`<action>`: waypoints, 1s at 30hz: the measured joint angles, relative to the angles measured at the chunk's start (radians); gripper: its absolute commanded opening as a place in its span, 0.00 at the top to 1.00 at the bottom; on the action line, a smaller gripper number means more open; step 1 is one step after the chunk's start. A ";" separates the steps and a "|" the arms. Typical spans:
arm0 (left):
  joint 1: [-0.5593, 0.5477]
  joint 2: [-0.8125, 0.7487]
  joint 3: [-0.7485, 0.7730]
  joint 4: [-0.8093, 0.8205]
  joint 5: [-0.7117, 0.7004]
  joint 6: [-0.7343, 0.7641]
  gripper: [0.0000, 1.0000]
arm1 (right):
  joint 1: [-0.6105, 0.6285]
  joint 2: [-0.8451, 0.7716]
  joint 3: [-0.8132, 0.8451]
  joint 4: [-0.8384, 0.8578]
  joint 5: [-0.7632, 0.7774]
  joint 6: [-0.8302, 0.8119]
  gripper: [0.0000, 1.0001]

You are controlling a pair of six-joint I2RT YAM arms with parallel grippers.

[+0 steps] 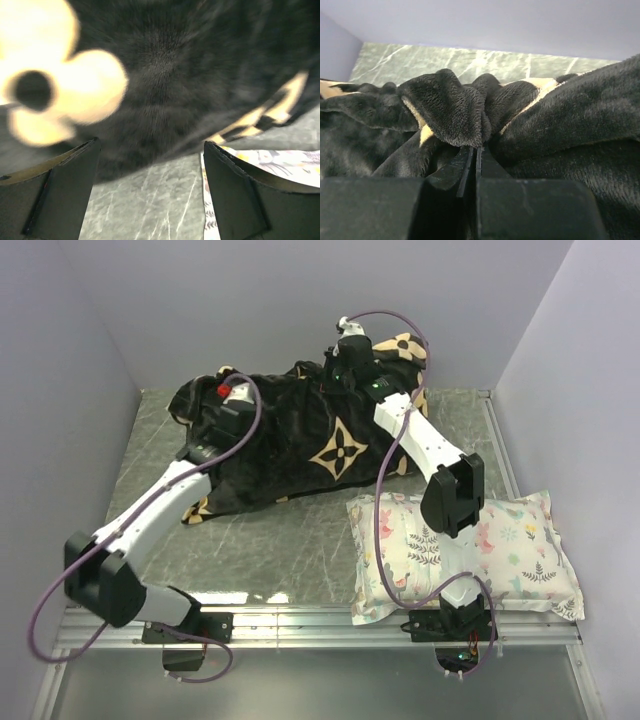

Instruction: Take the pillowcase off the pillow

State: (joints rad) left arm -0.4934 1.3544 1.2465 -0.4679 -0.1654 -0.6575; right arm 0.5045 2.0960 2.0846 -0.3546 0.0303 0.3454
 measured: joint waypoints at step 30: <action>0.330 0.076 0.022 -0.042 -0.202 -0.093 1.00 | -0.254 -0.443 -0.519 0.104 -0.030 0.140 0.14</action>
State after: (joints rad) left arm -0.1638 1.4303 1.2682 -0.5095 -0.3676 -0.7506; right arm 0.2508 1.6531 1.5654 -0.2508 0.0006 0.4850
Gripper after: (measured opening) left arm 0.014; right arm 0.857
